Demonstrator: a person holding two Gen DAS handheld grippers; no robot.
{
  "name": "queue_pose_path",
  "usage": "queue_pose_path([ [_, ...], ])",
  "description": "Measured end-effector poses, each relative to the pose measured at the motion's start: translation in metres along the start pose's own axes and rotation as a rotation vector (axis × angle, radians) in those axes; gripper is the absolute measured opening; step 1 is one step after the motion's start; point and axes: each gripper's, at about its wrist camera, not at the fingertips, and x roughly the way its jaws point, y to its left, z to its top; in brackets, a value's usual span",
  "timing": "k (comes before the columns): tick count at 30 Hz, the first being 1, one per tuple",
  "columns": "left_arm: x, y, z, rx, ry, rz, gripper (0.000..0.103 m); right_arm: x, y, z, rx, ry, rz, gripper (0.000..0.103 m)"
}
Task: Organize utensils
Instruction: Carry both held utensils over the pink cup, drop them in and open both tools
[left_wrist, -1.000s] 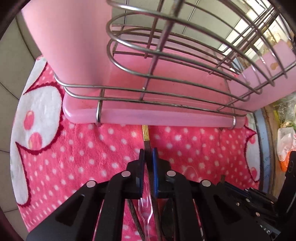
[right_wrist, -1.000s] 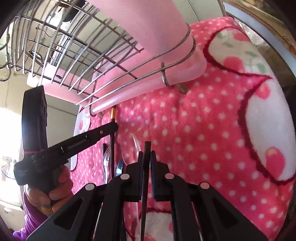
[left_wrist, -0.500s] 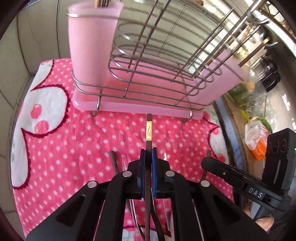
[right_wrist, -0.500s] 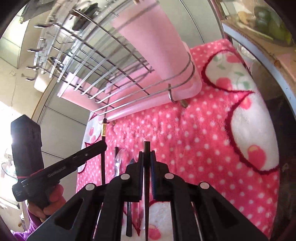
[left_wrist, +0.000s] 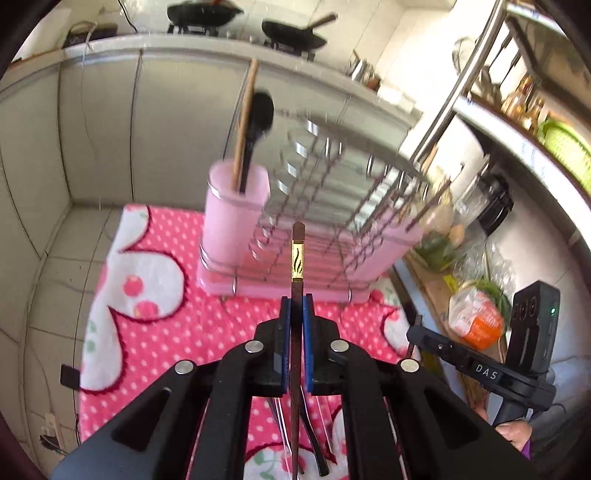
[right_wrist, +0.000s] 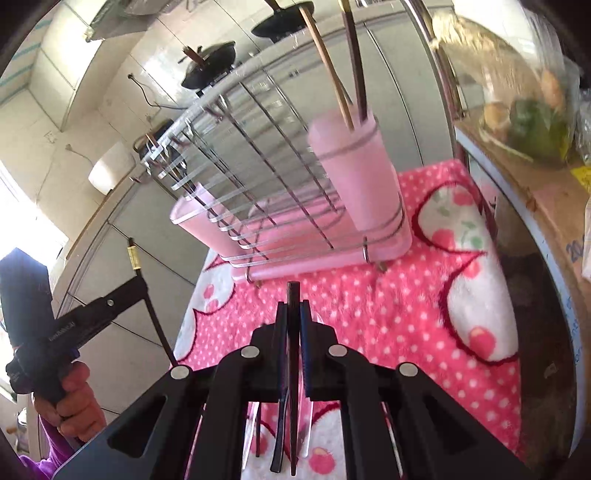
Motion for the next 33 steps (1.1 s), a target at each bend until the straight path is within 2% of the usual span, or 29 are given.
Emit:
queue_pose_path([
  [6,-0.047,0.004,0.04,-0.027,-0.164,-0.018,0.005,-0.027,0.02,0.031,-0.062,-0.101,-0.017,0.006],
  [12,-0.075,0.002,0.1,-0.021,-0.293,0.017,0.005,-0.062,0.043,0.079,-0.137,-0.245,-0.04,0.006],
  [21,-0.079,-0.003,0.161,-0.016,-0.504,0.108,0.005,-0.099,0.057,0.144,-0.181,-0.498,-0.113,0.006],
  [25,-0.065,-0.004,0.171,0.017,-0.579,0.169,0.005,-0.098,0.06,0.164,-0.211,-0.579,-0.147,0.006],
  [28,-0.046,-0.002,0.173,0.04,-0.591,0.205,0.005,-0.089,0.059,0.17,-0.229,-0.618,-0.174,0.006],
  [33,-0.012,0.011,0.169,0.04,-0.547,0.22,0.005,-0.065,0.052,0.169,-0.256,-0.641,-0.206,0.006],
])
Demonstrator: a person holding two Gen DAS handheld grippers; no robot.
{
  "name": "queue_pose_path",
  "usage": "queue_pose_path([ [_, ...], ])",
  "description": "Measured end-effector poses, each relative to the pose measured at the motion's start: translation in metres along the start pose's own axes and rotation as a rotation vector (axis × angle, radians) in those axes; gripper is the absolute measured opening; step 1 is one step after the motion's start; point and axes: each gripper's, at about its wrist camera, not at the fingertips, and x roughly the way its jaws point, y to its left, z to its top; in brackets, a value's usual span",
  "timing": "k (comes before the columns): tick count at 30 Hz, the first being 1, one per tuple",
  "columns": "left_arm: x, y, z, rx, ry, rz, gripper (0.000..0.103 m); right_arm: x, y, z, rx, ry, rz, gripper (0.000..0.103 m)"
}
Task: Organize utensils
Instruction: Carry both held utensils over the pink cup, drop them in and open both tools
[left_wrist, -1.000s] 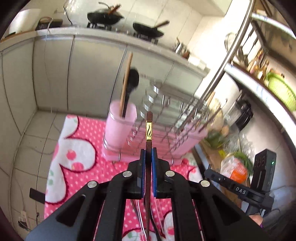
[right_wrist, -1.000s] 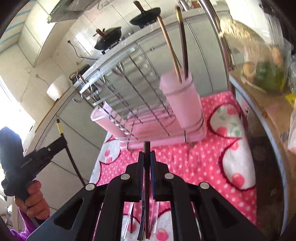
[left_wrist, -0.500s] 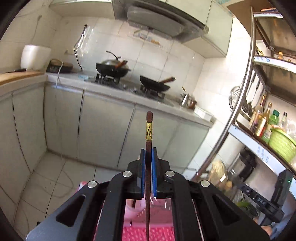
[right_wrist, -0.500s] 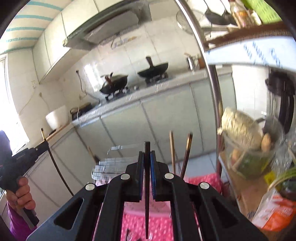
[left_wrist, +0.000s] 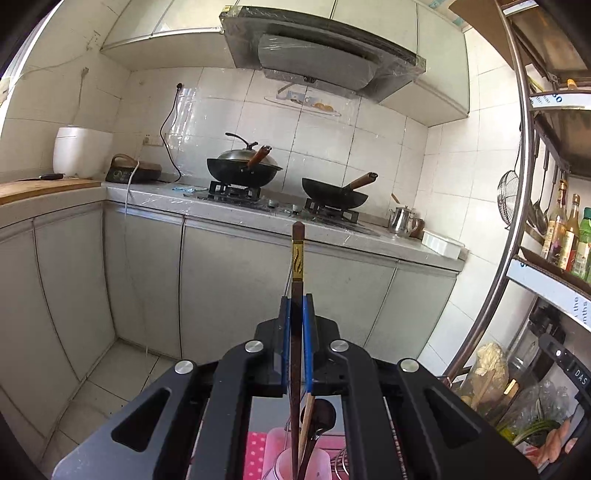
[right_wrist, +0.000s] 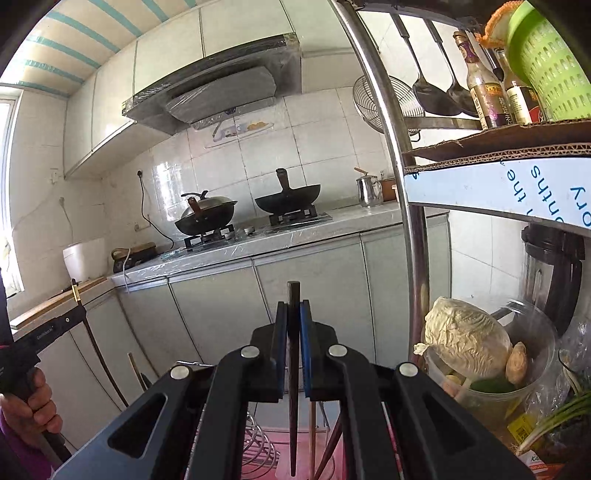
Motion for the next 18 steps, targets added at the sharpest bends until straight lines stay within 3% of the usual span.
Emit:
queue_pose_path([
  [6,0.021,0.01,-0.035,-0.02,0.097,-0.006,0.005,0.022,-0.008,-0.03,-0.009,0.061,-0.02,0.006],
  [12,0.032,0.017,-0.063,-0.036,0.198,-0.005,0.005,0.034,-0.022,-0.064,0.042,0.178,-0.014,0.006],
  [18,0.034,0.021,-0.071,-0.047,0.225,-0.013,0.005,0.028,-0.035,-0.08,0.099,0.239,-0.011,0.006],
])
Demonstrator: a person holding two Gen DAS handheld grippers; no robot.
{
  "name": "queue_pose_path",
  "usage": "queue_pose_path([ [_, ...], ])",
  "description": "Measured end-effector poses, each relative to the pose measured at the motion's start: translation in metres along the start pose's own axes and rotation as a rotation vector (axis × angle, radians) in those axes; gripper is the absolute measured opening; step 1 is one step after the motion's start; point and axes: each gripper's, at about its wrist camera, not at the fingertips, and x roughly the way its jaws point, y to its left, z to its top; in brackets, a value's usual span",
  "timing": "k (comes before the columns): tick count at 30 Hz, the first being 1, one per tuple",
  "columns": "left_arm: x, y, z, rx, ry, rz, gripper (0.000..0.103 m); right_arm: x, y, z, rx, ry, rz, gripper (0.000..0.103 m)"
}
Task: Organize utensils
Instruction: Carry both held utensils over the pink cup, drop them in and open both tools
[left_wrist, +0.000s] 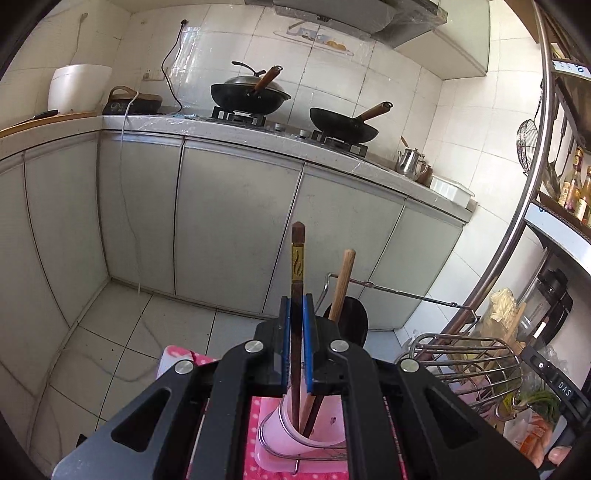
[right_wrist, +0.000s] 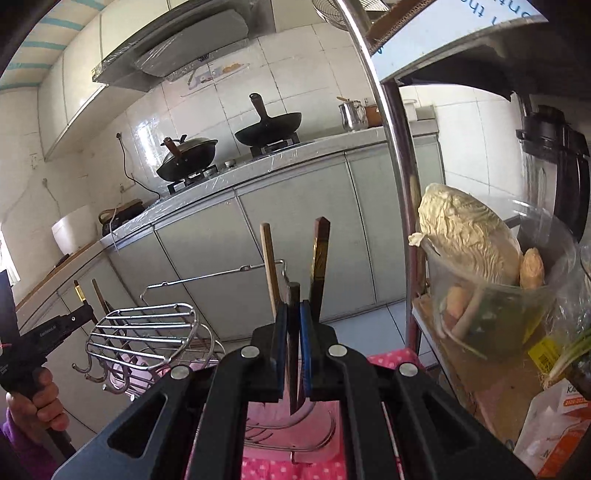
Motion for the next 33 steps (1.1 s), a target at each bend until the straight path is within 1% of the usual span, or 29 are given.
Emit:
queue_pose_path([
  [4,0.001,0.001,0.003,-0.013,0.007,-0.005,0.005,-0.003,0.001,0.003,-0.008,0.02,-0.01,0.006],
  [6,0.0,0.001,0.006,-0.019,0.007,-0.012,0.005,-0.006,0.004,0.011,-0.024,0.011,-0.016,0.006],
  [10,-0.002,0.002,0.008,-0.01,0.005,-0.02,0.005,-0.019,0.013,0.03,-0.074,0.013,0.014,0.006],
  [13,-0.001,0.001,0.007,-0.002,0.01,-0.019,0.005,-0.034,0.017,0.028,-0.098,0.015,0.006,0.006],
  [16,0.0,0.002,0.006,-0.005,0.007,-0.018,0.005,-0.042,0.015,0.016,-0.108,0.002,-0.031,0.006],
  [19,0.0,0.002,0.006,-0.011,0.009,-0.017,0.005,-0.031,0.008,0.01,-0.088,0.027,-0.054,0.007],
  [23,-0.001,0.003,0.007,-0.009,0.013,-0.019,0.005,-0.01,0.002,0.013,-0.066,0.056,-0.054,0.007],
  [26,0.001,0.004,0.008,-0.015,0.018,-0.024,0.005,0.004,0.005,0.022,-0.087,0.076,-0.049,0.006],
  [28,0.004,0.003,0.011,-0.015,0.031,-0.029,0.005,0.015,0.01,0.032,-0.102,0.103,-0.03,0.006],
  [31,0.007,0.0,0.015,0.001,0.042,-0.025,0.005,0.026,0.018,0.045,-0.136,0.132,-0.036,0.006],
  [33,0.009,-0.003,0.016,0.006,0.049,-0.025,0.005,0.034,0.019,0.049,-0.134,0.162,-0.031,0.006],
])
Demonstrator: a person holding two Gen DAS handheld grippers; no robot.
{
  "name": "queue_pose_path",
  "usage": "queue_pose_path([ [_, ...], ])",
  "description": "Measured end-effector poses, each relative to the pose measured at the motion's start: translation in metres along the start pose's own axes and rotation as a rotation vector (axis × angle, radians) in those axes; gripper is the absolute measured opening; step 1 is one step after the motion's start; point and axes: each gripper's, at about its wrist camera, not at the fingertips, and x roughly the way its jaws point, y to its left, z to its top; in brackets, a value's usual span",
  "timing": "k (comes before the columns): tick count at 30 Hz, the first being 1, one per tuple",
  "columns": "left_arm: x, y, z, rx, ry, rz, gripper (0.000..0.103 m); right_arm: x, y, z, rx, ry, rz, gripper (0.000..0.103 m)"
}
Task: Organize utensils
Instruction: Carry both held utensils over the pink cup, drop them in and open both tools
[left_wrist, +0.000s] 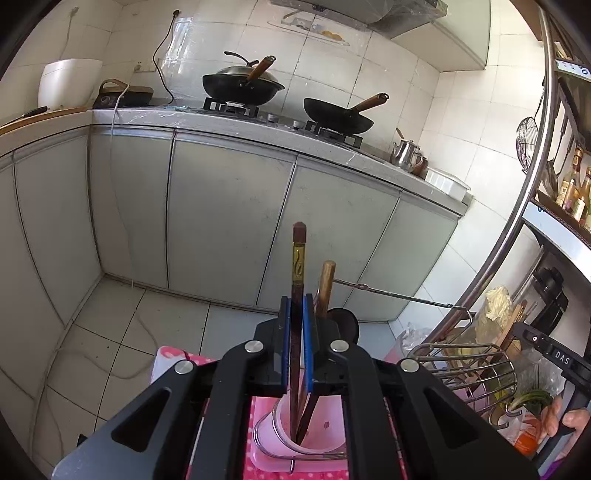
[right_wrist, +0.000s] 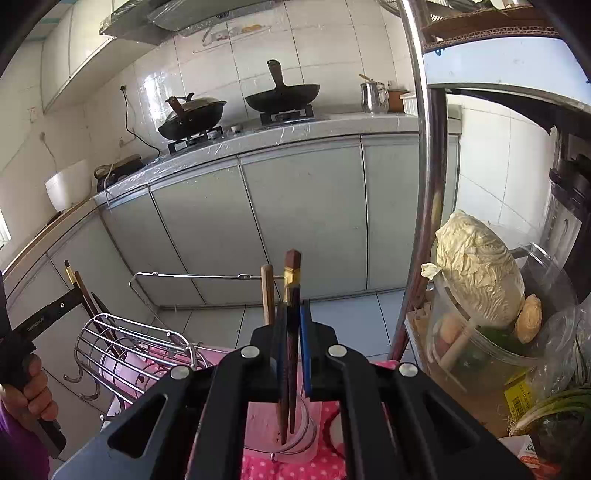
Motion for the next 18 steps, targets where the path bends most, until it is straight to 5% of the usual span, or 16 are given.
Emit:
queue_pose_path([
  [11,0.006,-0.006,-0.009,0.011,0.045,-0.027,0.009,0.021,0.008,-0.031,-0.032,0.095,-0.003,0.007],
  [15,0.005,-0.002,-0.008,-0.019,0.063,-0.04,0.031,0.02,0.003,-0.037,-0.01,0.102,0.007,0.015],
  [18,-0.004,-0.001,-0.004,-0.023,0.043,-0.046,0.036,0.012,0.0,-0.039,-0.003,0.088,0.019,0.027],
])
